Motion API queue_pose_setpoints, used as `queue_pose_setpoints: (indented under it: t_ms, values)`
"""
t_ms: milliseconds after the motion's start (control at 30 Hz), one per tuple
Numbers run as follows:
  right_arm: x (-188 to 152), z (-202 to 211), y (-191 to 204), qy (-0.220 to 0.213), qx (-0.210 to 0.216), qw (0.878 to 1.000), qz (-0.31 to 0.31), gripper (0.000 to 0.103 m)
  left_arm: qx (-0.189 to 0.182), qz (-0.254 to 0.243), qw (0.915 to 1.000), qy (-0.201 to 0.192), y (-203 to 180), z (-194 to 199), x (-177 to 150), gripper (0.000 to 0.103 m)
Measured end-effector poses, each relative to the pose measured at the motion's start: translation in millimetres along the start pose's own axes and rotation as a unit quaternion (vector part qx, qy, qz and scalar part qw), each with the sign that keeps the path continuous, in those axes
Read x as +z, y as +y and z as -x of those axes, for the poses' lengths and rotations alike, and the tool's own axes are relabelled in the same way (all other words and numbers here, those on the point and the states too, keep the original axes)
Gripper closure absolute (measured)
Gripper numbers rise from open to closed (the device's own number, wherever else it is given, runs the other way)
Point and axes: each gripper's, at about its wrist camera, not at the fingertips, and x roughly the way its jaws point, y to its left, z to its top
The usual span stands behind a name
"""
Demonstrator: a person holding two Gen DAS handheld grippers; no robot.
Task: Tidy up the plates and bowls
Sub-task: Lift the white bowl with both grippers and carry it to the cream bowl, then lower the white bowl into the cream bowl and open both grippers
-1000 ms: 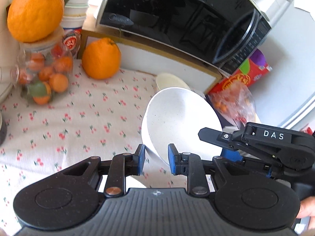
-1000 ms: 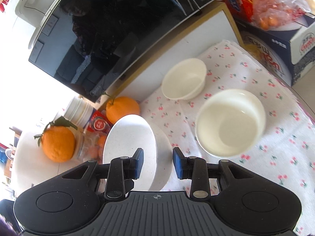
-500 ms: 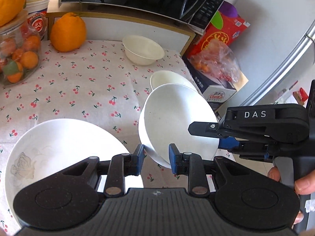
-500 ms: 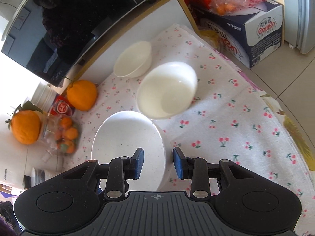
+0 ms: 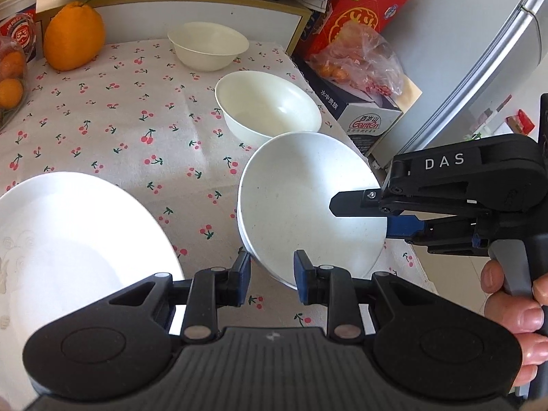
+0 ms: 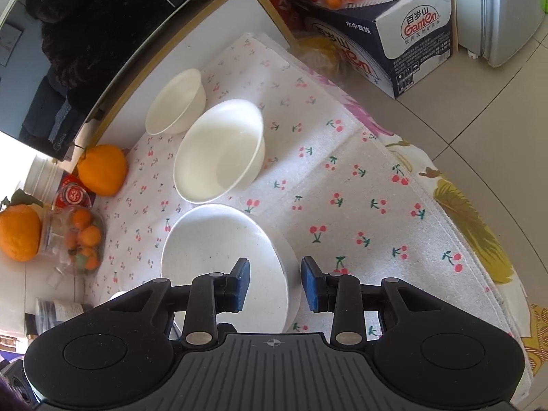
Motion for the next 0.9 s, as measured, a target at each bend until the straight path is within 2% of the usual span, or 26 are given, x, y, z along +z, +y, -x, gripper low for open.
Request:
queue_pose_setpoints:
  t_ms: [267,467,767,900]
  values:
    - [0.3,-9.7,-3.5,0.017,-0.004,1.0,-0.001,0.069,0.006,0.001,0.9999,0.01,0.3,-5.6,0.2,0.078]
    - [0.8,-13.2,-3.0,0.024,-0.006,1.0,0.0,0.069,0.005,0.001,1.0,0.007,0.9,-4.6,1.3,0.072]
    - [2.4,-13.3,-3.5,0.023,-0.001,1.0,-0.004,0.069,0.007,-0.005,1.0,0.001,0.6,-2.5,1.3,0.068]
    - [3.7,-12.3,-5.2,0.021,0.002,1.0,-0.008,0.061,0.01,-0.01,0.9999,-0.002,-0.3,-1.4,2.1,0.062]
